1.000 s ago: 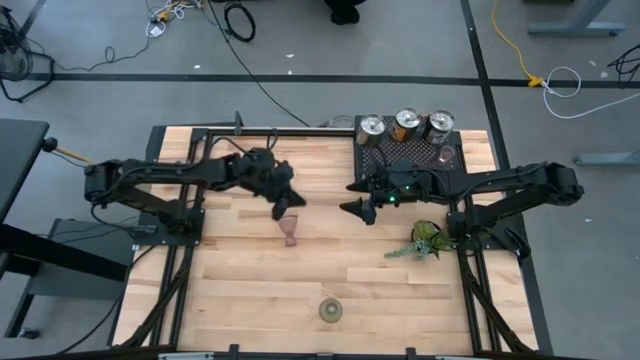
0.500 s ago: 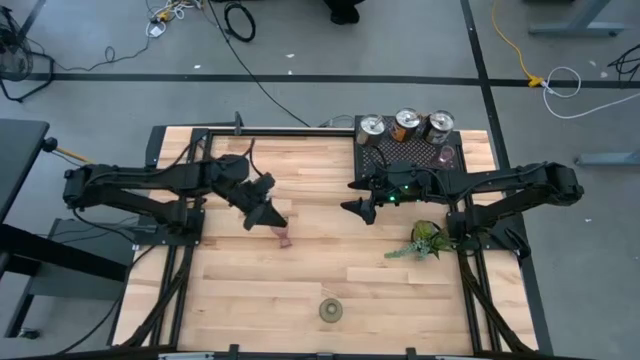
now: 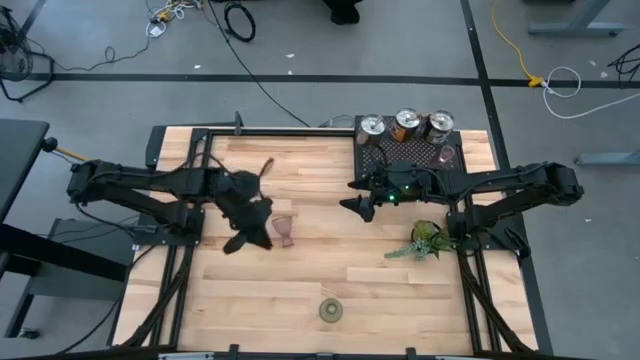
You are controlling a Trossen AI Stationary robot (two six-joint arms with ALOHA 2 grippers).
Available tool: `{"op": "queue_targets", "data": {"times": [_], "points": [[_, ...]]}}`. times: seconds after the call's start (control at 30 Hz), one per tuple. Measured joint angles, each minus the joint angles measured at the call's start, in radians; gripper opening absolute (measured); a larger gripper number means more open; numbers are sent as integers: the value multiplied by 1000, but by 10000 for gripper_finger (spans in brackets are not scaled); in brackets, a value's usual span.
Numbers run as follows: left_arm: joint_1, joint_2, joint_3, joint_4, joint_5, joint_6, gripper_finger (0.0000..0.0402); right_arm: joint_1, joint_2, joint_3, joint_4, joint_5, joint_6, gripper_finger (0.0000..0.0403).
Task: Pick & Place candle stick holders
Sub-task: Put the pink candle holder on the shelf aligned with the pink candle holder
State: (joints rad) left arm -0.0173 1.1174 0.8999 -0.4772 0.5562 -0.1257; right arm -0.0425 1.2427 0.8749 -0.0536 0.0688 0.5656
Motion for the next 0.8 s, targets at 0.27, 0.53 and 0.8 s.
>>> {"op": "queue_targets", "data": {"times": [0.27, 0.53, 0.8], "points": [[-79, 134, 245, -515, -503, 794, 68, 0, 0, 0, 10, 173, 156, 396], [-122, 217, 269, -465, -627, 1088, 154, 1, 0, 0, -1, 185, 202, 396], [-119, 322, 271, -262, -638, 1185, 248, 0, 0, 0, 1, 185, 195, 396]]}}
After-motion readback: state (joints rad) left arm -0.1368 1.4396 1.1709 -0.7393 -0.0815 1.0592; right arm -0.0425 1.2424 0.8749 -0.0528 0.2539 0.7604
